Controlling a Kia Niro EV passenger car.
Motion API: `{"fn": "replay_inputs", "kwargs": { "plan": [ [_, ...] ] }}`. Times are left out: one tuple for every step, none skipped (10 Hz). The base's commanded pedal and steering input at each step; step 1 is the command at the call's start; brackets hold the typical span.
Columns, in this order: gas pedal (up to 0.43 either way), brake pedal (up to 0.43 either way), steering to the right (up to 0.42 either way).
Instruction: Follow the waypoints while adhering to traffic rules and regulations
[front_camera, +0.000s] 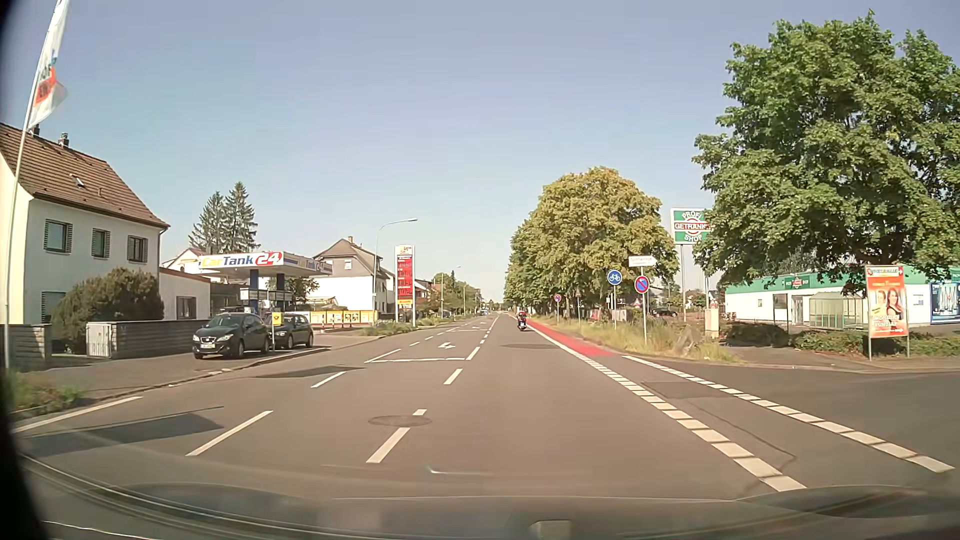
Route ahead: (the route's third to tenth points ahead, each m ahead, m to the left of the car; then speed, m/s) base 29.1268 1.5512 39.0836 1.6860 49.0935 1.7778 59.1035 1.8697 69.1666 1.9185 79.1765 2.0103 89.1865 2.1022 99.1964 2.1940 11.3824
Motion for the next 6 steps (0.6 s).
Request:
{"fn": "replay_inputs", "kwargs": {
  "plan": [
    [0.209,0.018,-0.001],
    [0.189,0.018,-0.001],
    [0.189,0.018,0.000],
    [0.189,0.018,-0.001],
    [0.177,0.018,-0.001],
    [0.177,0.018,-0.001]
  ]
}}
